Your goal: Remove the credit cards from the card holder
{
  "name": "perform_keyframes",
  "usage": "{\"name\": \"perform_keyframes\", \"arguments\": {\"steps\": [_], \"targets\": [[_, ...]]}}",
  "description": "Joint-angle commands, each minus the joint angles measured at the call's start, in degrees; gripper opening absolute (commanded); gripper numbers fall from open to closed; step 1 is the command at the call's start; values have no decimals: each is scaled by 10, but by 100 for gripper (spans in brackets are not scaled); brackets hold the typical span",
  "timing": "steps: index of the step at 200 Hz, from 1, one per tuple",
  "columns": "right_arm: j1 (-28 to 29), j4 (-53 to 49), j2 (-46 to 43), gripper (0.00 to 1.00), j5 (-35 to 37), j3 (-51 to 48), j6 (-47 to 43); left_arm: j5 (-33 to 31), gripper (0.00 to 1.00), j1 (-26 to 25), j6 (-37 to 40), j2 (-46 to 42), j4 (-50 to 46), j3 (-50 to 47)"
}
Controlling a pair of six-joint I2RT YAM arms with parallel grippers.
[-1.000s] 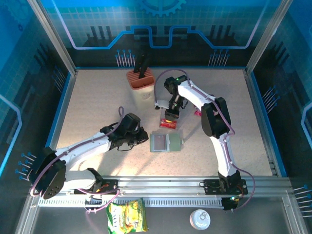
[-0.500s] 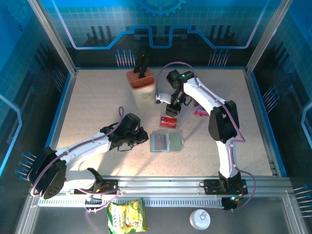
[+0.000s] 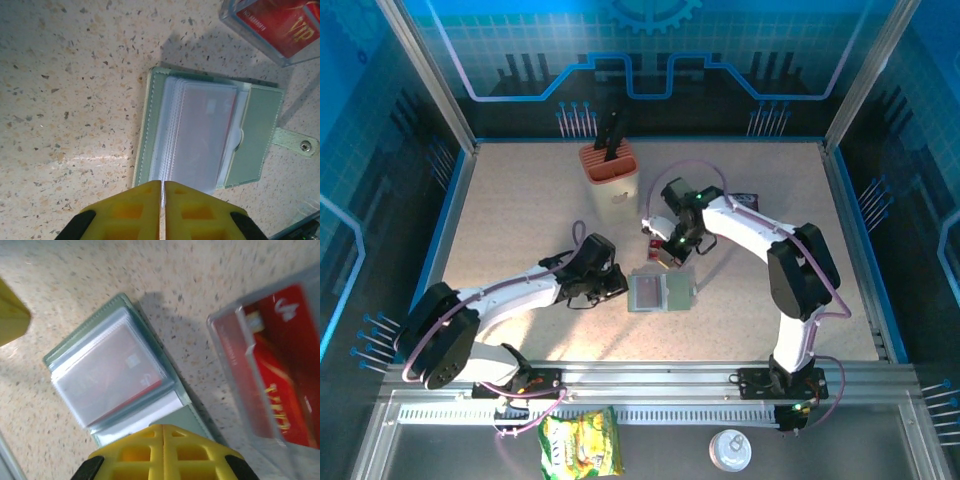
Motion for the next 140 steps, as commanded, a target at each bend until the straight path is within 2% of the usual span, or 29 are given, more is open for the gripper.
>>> {"name": "perform_keyframes", "arguments": {"steps": [1,27,60,111,140], "targets": [[18,98,-19,3,65,-42,118,22,10,2,4,11,12,8],[23,149,-18,2,122,-77,167,26,9,2,5,17,12,9],[23,184,-11,2,171,-90,185,32,9,2,4,21,12,6],[23,198,-4,2,178,-76,191,43,9,2,0,35,23,3],[29,183,-29,2,151,-82,205,52,5,0,0,45,29,3]]}}
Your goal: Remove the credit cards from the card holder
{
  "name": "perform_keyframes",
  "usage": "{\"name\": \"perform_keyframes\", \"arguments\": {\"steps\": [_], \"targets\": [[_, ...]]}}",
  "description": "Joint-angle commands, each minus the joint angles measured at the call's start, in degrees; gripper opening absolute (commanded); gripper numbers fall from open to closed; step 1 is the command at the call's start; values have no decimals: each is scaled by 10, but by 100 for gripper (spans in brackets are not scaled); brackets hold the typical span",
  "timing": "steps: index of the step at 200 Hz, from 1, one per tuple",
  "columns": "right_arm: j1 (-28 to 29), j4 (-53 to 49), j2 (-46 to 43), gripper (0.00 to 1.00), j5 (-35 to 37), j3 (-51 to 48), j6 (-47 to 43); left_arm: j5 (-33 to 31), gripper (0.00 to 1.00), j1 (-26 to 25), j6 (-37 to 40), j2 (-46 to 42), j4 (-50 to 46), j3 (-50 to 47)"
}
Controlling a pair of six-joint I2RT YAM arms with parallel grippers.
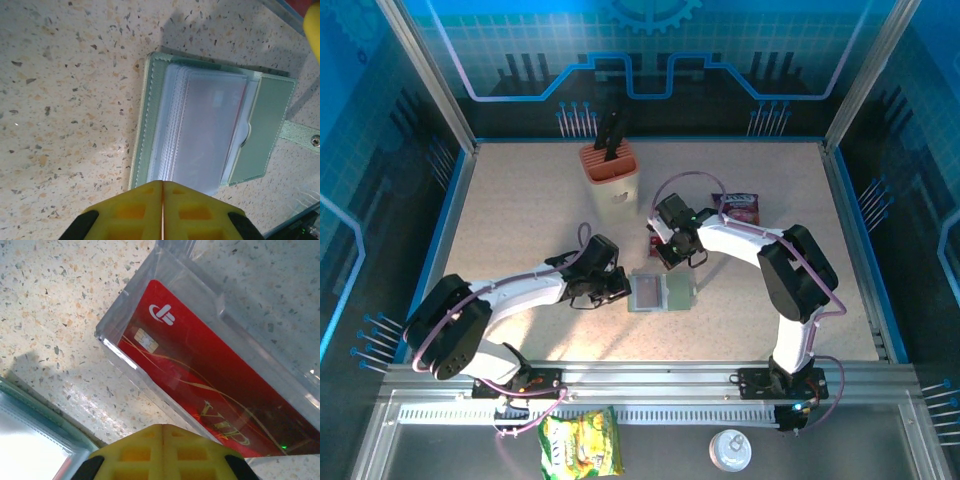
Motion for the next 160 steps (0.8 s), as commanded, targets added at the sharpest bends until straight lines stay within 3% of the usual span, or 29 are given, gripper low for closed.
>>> {"name": "perform_keyframes", "arguments": {"steps": [1,55,133,160], "targets": [[9,-3,-30,2,-13,1,24,22,5,0,1,11,9,3],[28,21,-90,11,-101,-62,159,30,0,1,2,31,18,8],[71,69,-104,14,-186,-113,328,26,0,0,8,64,3,16],[72,91,-109,26,-205,-130,354,23,0,0,8,69,-1,14]]}}
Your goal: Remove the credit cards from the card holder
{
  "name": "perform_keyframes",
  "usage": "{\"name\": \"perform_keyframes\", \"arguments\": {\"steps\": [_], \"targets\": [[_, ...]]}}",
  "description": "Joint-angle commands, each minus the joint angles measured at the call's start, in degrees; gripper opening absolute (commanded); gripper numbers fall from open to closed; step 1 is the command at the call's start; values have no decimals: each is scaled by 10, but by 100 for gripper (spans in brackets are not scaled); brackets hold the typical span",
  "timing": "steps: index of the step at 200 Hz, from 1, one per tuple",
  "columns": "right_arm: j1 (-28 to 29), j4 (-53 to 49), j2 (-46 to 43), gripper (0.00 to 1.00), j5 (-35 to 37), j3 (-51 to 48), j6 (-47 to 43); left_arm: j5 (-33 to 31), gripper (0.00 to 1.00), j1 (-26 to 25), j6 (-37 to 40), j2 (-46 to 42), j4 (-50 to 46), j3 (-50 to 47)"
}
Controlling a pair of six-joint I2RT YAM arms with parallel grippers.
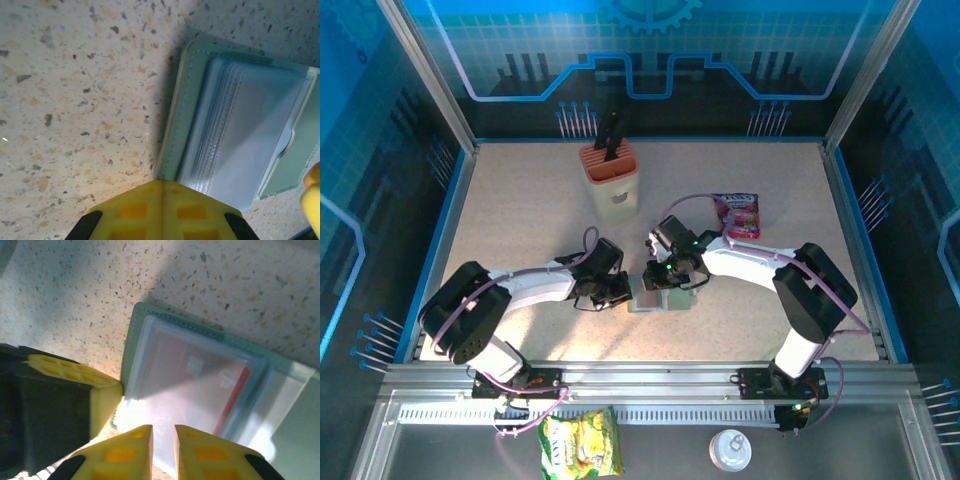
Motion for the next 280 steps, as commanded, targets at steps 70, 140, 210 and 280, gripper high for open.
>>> {"name": "perform_keyframes", "arguments": {"steps": [70,140,210,280], "targets": [[4,63,-14,37,-35,-45,81,5,0,-1,8,11,-21,10],[3,67,16,34,-37,-39,84,3,0,-1,9,10,-25,12],[-1,43,15,33,-9,-45,79,0,0,-1,10,9,-35,17],[-14,34,13,33,-9,-51,71,-2,0,-1,11,10,-39,21]]}}
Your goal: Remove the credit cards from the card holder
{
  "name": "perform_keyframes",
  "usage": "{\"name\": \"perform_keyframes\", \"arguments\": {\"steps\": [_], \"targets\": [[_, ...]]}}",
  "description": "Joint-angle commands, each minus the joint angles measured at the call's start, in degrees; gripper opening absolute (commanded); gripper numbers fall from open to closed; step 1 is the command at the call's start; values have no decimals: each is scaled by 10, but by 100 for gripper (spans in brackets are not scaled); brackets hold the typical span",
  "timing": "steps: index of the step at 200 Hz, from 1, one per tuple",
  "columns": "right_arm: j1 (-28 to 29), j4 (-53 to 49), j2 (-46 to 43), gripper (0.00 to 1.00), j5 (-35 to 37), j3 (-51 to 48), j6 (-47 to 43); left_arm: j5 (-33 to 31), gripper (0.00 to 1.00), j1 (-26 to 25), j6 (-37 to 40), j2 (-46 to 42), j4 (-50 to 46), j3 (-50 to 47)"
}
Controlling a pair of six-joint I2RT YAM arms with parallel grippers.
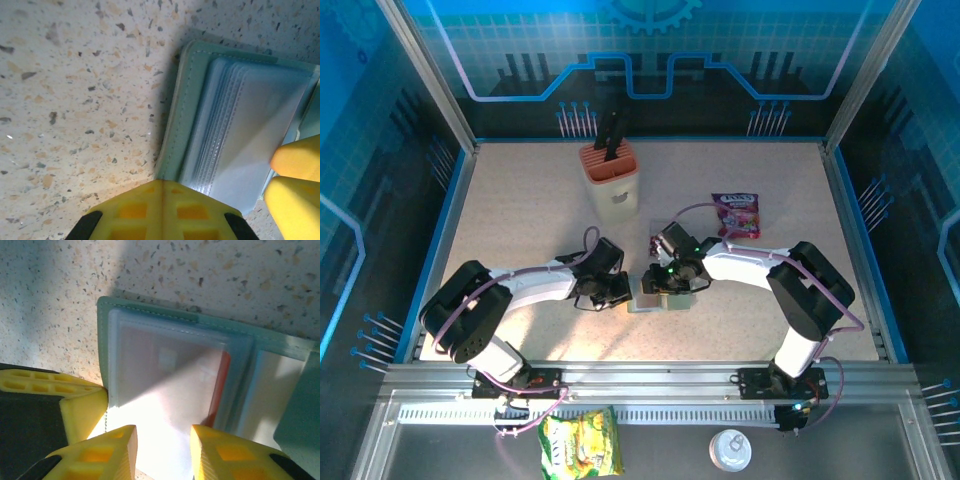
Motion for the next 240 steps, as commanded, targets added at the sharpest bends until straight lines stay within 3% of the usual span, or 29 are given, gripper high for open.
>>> {"name": "perform_keyframes", "arguments": {"steps": [1,147,240], "targets": [[-8,-17,2,33,4,-9,-7,-1,0,-1,11,8,-26,13],[-25,-5,2,31,-13,-23,-17,-5,0,-1,9,-20,-51,49],[-28,2,1,28,-18,-28,-17,35,18,-6,-46,1,26,45]]}}
